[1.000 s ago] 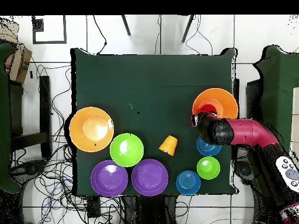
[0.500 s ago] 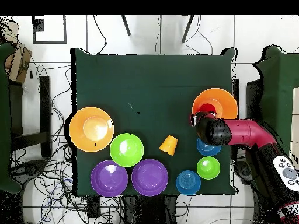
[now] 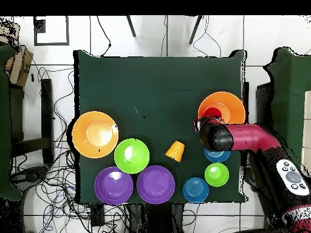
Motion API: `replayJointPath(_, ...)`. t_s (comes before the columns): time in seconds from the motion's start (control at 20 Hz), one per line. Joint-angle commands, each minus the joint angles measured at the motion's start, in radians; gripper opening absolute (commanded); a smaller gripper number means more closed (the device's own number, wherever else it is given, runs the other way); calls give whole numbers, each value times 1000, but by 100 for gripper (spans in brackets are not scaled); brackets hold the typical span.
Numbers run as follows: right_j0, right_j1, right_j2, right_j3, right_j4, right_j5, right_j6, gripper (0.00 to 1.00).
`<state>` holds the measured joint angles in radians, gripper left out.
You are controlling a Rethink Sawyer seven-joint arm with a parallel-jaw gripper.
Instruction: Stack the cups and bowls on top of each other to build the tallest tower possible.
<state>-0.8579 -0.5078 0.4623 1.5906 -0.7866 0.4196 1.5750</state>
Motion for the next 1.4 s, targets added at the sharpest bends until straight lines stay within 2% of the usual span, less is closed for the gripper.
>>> replayJointPath(0.05,79,17,-61,28,-47,-63,90,0)
replayJointPath(0.95,145,4,-142,62,8,-126,131,0)
replayJointPath(1.15,72,34,-69,76,65,-68,50,0)
replayJointPath(1.4,55,51,-54,84,82,-76,23,0)
